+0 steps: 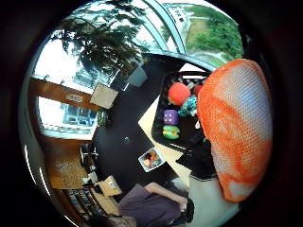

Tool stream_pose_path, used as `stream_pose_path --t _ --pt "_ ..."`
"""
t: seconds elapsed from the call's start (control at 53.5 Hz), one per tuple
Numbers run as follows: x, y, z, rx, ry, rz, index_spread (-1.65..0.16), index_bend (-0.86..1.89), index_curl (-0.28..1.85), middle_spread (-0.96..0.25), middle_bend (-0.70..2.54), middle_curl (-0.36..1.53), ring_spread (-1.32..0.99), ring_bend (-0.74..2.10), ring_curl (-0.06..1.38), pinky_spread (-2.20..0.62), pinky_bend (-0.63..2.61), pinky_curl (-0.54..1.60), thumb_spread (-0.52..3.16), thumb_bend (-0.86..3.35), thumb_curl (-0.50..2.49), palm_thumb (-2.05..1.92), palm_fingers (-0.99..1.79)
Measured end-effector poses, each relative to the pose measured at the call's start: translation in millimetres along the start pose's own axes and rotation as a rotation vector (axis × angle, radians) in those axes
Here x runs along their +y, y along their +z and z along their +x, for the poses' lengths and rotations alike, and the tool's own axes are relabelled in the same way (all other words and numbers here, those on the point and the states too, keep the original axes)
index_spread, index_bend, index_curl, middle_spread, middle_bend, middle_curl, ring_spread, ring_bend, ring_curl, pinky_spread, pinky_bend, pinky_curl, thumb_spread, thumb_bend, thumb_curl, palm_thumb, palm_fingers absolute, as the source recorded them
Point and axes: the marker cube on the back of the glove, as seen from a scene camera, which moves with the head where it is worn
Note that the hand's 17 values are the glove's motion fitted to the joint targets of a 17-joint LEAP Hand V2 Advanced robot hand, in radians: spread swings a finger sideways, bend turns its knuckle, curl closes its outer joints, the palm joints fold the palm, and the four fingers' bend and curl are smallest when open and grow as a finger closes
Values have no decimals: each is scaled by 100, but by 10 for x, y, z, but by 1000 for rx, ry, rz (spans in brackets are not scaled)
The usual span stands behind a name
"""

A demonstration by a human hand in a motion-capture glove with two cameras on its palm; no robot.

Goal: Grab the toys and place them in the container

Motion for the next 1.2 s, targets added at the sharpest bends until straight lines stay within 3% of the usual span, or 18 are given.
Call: stream_pose_path --t 0.15,0.262,0.336,0.374,0.393,0.449,0.523,0.598,0.692,0.766,0.935,1.028,1.121,1.196 --pt "-238 425 -514 8 -46 -32 -36 86 44 -29 149 99 -48 175 93 -52 142 98 98 9 87 56 37" --pt "-428 731 -937 54 -12 -174 -34 84 48 -29 147 100 -47 177 92 -52 141 100 96 6 89 55 26" --pt "-449 921 -1002 63 86 -327 -29 59 44 -27 129 92 -44 172 89 -49 140 99 110 -8 77 28 -12" --pt "-470 993 -1009 57 174 -387 -28 52 43 -26 121 89 -42 166 87 -46 138 96 113 -8 73 19 -16" --pt "-477 1022 -1021 53 189 -410 -28 47 41 -23 100 82 -39 153 82 -42 134 91 112 -12 69 11 -42" --pt "-490 1079 -1047 57 185 -444 -26 43 39 -16 64 71 -27 112 74 -29 128 88 109 -13 62 -5 -77" --pt "-491 1076 -1102 33 52 -415 -24 29 35 -8 39 60 -16 77 64 -18 117 81 106 -10 56 -9 -73" --pt "-525 1049 -1052 44 169 -391 -23 16 33 -3 23 53 -8 53 54 -10 103 74 104 -10 50 -10 -61" --pt "-423 941 -957 6 3 -373 -23 9 29 -2 12 46 -2 34 46 -3 90 66 104 -10 45 -11 -49" --pt "-354 860 -807 15 -6 -358 -23 7 26 -1 9 42 1 25 43 1 83 61 104 -9 40 -11 -43" --pt "-153 622 -627 37 113 -333 -23 5 21 0 8 34 4 19 40 5 76 54 105 -9 34 -11 -36" --pt "64 382 -265 82 344 -292 -23 6 19 0 9 31 5 18 39 6 74 51 105 -8 31 -10 -34" --pt "440 35 -1 62 251 -258 -23 8 18 -1 9 28 6 18 38 7 73 50 106 -8 29 -10 -31" --pt "706 -230 255 87 365 -223 -24 8 17 -2 9 26 6 18 38 7 72 48 106 -8 27 -10 -31"
